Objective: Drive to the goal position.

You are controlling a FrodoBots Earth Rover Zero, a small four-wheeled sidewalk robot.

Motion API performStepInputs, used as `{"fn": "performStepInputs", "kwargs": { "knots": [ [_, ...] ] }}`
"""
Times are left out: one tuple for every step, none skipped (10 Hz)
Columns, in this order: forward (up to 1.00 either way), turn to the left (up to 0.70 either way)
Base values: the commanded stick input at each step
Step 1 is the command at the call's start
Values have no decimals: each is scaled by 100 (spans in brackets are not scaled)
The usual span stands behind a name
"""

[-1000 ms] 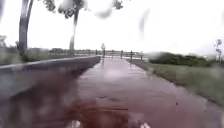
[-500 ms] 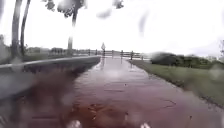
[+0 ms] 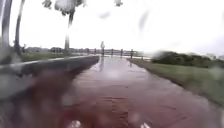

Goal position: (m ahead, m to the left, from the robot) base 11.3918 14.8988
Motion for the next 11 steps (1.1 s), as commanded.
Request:
{"fn": "performStepInputs", "kwargs": {
  "knots": [
    [70, 0],
    [70, 0],
    [70, 0],
    [70, 0],
    [70, 0],
    [70, 0],
    [70, 0],
    [70, 0],
    [70, 0],
    [70, 0],
    [70, 0]
  ]
}}
